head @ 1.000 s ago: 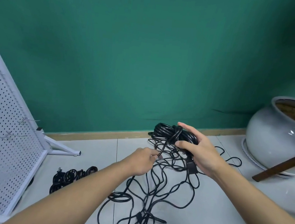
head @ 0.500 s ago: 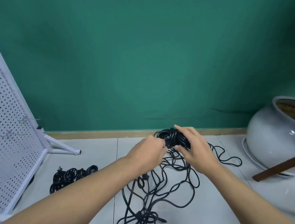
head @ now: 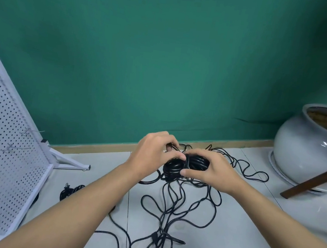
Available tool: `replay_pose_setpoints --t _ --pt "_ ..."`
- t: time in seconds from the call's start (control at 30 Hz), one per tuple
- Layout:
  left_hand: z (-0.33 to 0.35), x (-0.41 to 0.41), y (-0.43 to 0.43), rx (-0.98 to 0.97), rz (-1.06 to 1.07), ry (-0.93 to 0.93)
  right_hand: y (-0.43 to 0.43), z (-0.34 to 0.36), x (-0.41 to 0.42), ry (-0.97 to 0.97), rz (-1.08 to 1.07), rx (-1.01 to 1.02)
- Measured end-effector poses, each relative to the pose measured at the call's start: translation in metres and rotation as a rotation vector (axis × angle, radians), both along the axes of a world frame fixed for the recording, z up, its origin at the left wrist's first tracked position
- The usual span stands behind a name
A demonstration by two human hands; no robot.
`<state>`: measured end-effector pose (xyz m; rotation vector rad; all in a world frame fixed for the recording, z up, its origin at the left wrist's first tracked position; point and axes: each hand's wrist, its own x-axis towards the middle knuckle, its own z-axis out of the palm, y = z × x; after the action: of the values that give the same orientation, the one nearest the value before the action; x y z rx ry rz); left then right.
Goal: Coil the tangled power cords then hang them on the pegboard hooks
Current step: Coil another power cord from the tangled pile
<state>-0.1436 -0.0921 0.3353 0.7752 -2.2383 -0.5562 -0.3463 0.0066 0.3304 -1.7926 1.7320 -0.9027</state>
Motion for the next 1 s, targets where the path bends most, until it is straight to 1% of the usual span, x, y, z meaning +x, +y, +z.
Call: replay_pose_setpoints --t 0.13,0.23,0.3,0.4,0.47,0.53,0.6,0.67,0.77,0.83,0.9,0.97,1.0 --pt "-0.006 0.004 -0.009 0.098 0.005 0.006 0.0 0.002 -0.007 -0.111 0.003 0.071" --pt "-0.012 0.012 -0.017 0.137 0.02 -0.009 0.004 0.01 -0.01 -0.267 0.024 0.115" --pt "-0.015 0.017 -0.02 0.236 0.057 -0.029 0.009 0.016 -0.011 -0.369 0.037 0.148" --pt "-0.019 0.02 -0.019 0.395 0.092 -0.067 0.01 0.019 -0.01 -0.462 0.069 0.214" --pt "-0.022 0.016 -0.015 0.477 0.047 -0.082 0.008 0.016 -0.007 -0.517 0.101 0.263" --pt "-0.024 0.011 -0.007 0.502 -0.016 -0.119 0.006 0.012 -0.005 -0.601 0.114 0.288" --pt "-0.033 0.006 -0.004 0.482 -0.058 -0.192 0.004 0.012 -0.004 -0.734 0.127 0.282" --pt "-0.042 0.005 -0.001 0.45 -0.046 -0.267 0.003 0.015 -0.004 -0.828 0.132 0.245" --pt "-0.057 0.004 0.001 0.548 -0.003 -0.296 0.0 0.014 -0.007 -0.944 0.06 0.145" --pt "-0.058 0.0 0.004 0.583 0.022 -0.328 -0.003 0.012 -0.005 -0.944 -0.022 0.063" --pt "-0.056 -0.009 0.011 0.621 0.011 -0.322 -0.005 0.009 -0.004 -0.89 -0.113 -0.03" --pt "-0.051 -0.018 0.02 0.615 -0.008 -0.361 -0.007 0.005 -0.006 -0.727 -0.229 -0.122" --pt "-0.048 -0.021 0.023 0.614 -0.018 -0.385 -0.008 0.002 -0.009 -0.596 -0.278 -0.154"
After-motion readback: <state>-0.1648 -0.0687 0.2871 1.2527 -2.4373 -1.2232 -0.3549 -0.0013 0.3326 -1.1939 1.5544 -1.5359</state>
